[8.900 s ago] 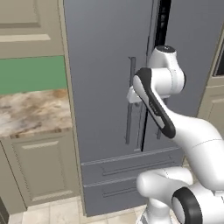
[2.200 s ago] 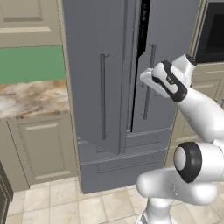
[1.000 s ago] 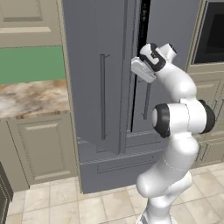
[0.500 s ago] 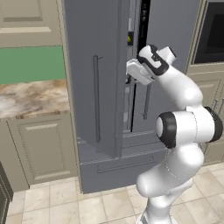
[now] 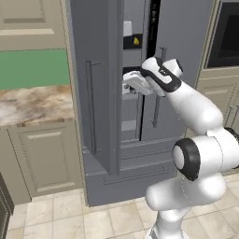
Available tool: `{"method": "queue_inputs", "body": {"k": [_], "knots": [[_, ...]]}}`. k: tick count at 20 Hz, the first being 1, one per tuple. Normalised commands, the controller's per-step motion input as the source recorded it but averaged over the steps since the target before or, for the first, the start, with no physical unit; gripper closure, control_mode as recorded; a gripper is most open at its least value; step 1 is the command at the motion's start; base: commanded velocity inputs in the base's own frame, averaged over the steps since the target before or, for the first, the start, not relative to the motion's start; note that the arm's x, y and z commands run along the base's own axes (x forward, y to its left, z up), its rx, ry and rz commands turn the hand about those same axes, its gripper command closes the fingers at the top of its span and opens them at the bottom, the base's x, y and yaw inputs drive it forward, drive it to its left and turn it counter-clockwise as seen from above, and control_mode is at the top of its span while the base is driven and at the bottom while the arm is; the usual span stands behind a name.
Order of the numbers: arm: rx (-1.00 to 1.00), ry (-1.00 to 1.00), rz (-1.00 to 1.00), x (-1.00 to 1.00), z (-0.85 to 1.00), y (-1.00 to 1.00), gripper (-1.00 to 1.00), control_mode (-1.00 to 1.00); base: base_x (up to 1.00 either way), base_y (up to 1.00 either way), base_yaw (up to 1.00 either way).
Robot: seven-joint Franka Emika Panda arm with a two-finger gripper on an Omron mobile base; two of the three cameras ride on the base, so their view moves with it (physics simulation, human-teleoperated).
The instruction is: Take the lemon wedge from the fridge and place it on the plate with fish on the dining counter.
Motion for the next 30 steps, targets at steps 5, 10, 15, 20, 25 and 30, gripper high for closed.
{"method": "queue_inputs", "body": {"k": [5, 10, 15, 20, 25, 30], "knots": [[0.02, -0.03, 0.01, -0.30, 0.00, 1.00, -1.00, -1.00, 0.00, 0.00, 0.00], [0.05, -0.08, 0.06, -0.75, 0.00, 1.00, -1.00, -1.00, 0.00, 0.00, 0.00], [0.05, -0.01, 0.01, -0.13, -0.04, 1.00, -1.00, -1.00, 0.00, 0.00, 0.00], [0.03, 0.08, 0.00, 0.08, -0.20, 1.00, -1.00, -1.00, 0.00, 0.00, 0.00], [-0.03, -0.17, -0.06, -0.50, 0.43, -0.36, -1.00, -1.00, 0.00, 0.00, 0.00], [0.00, -0.32, -0.13, -0.98, 0.91, -1.00, -1.00, -1.00, 0.00, 0.00, 0.00]]}}
